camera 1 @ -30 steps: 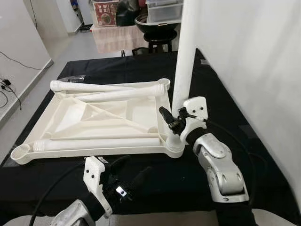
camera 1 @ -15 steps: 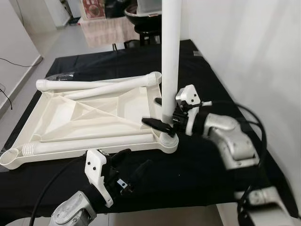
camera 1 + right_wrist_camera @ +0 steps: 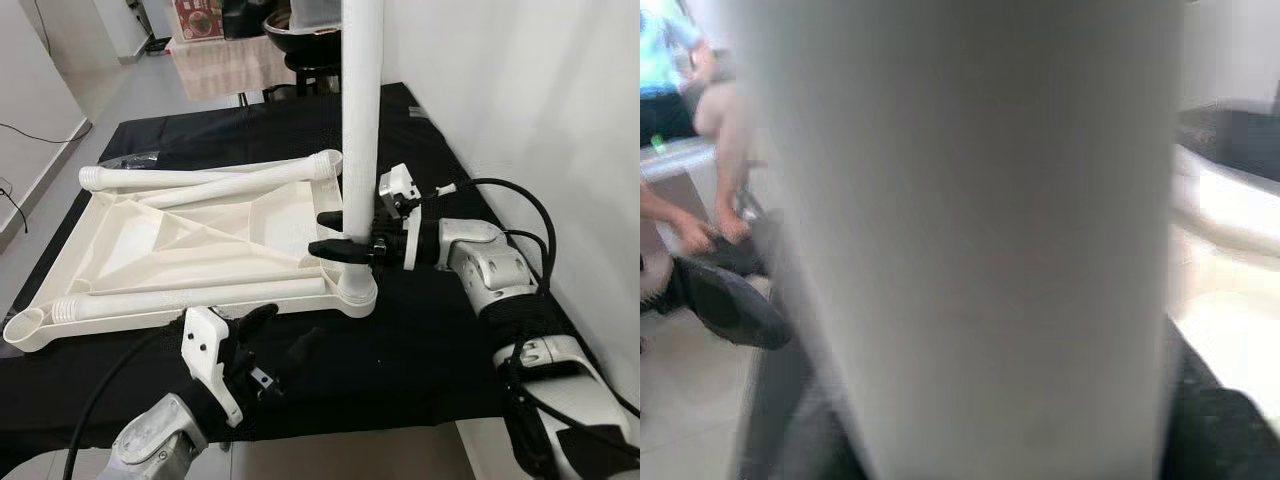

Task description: Building children table

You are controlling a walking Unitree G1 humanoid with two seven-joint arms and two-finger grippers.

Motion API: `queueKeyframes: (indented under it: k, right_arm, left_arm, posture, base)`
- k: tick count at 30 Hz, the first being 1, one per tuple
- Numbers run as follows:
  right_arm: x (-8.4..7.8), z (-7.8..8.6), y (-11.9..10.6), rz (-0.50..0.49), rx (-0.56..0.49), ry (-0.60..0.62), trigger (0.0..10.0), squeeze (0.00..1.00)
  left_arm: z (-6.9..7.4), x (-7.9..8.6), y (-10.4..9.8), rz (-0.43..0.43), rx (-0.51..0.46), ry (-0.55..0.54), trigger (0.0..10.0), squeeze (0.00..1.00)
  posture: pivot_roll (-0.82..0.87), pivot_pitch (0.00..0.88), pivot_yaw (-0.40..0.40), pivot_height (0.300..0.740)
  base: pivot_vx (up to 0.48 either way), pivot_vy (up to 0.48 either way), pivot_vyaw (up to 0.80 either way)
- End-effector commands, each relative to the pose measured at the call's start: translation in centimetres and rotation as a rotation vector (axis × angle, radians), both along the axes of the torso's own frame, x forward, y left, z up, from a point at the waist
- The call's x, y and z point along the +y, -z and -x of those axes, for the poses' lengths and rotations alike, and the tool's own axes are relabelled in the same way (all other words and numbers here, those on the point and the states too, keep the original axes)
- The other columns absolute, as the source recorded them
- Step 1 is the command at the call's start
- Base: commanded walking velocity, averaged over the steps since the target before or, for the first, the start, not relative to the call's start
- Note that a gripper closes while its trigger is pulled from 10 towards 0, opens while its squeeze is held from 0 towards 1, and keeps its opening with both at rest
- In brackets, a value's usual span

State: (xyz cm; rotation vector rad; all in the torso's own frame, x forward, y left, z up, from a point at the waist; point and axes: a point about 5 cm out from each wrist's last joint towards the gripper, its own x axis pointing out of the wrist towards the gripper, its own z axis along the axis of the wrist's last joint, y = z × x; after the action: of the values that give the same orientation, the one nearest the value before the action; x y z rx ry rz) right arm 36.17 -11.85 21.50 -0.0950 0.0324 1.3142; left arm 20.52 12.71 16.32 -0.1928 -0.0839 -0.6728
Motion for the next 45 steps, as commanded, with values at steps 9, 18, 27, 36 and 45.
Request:
queueKeyframes:
  k: [9,18,27,36,45]
  right_arm:
    - [0.5,-0.1,3.5,-0.025,0.081,0.867,0.0,0.00]
    - [3.6,3.6,5.2,-0.007,0.006,0.780,0.0,0.00]
    - [3.9,1.9,2.1,-0.044,-0.007,0.714,10.0,1.00]
    - [4.0,0.7,-0.2,-0.076,-0.071,0.241,10.0,1.00]
    - [4.3,0.3,0.0,0.015,-0.004,-0.069,10.0,0.00]
  left_arm:
    - [-0.1,0.6,0.6,-0.006,0.029,-0.022,10.0,0.00]
    - [-0.6,0.6,0.8,0.014,0.037,-0.004,10.0,0.00]
    - [-0.9,0.6,0.7,0.019,0.030,-0.034,10.0,0.00]
    - [-1.1,0.4,0.8,0.024,0.037,-0.023,10.0,0.00]
    - [-1.1,0.3,1.0,0.023,0.042,-0.026,10.0,0.00]
  posture:
    - [-0.07,0.102,0.049,0.740]
    - [-0.08,0.092,0.067,0.740]
    - [-0.08,0.085,0.057,0.740]
    - [-0.08,0.082,0.057,0.740]
    - [-0.06,0.071,0.051,0.740]
  base:
    - [0.000,0.000,0.00]
    - [0.000,0.000,0.00]
    - [0.000,0.000,0.00]
    - [0.000,0.000,0.00]
    - [0.000,0.000,0.00]
